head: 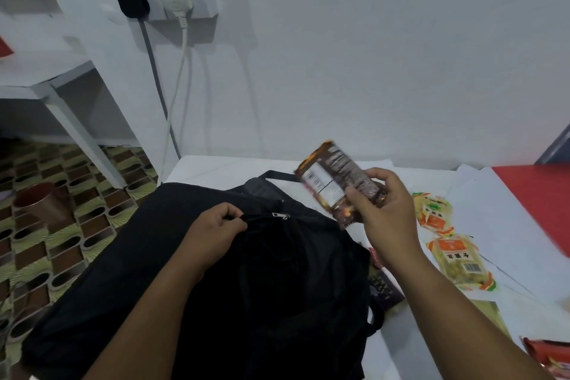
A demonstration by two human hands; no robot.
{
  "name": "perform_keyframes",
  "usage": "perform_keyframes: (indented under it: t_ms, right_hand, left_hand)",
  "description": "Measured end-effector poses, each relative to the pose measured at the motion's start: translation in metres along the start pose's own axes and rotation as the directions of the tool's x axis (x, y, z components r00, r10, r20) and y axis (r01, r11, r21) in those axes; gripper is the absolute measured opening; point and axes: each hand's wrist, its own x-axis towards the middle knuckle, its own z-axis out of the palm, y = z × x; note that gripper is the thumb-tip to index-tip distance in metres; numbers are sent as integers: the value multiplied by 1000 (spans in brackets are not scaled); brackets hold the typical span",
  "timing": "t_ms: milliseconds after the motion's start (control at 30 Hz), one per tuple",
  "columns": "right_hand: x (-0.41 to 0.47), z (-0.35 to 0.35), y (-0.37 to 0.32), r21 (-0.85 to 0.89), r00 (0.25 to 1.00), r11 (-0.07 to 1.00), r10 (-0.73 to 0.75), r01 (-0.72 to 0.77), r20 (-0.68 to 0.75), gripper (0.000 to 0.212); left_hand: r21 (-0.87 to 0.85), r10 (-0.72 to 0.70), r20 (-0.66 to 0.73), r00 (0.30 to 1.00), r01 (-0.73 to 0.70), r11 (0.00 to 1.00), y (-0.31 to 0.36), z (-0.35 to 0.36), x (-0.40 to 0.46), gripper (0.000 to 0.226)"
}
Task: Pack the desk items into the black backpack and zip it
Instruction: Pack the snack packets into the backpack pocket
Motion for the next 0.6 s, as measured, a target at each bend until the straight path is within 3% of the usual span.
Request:
perform_keyframes:
  t_ms: [67, 200, 333, 500, 600]
  right_hand:
    - [-10, 7, -10, -6, 989, 999, 48, -48, 141, 28]
    - [-23, 13, -12, -220, 917, 973, 150, -70, 371, 26]
    - [-39, 24, 1, -360, 880, 930, 228, -70, 417, 20]
    - [-61, 43, 11, -345, 871, 938, 204, -43, 447, 21]
    - [-71, 54, 13, -262, 870, 963, 181, -63, 459, 24]
  left_hand:
    - [-7, 6, 10, 1000, -6, 1000, 0, 0, -3, 6]
    - [-43, 39, -6, 999, -39, 998, -1, 2, -12, 6]
    - [-63, 81, -51, 995, -84, 994, 4, 7, -27, 5]
    - [282, 237, 52, 970, -242, 928, -1, 6, -53, 56]
    - [444, 306, -57, 950, -250, 860, -3, -1, -68, 44]
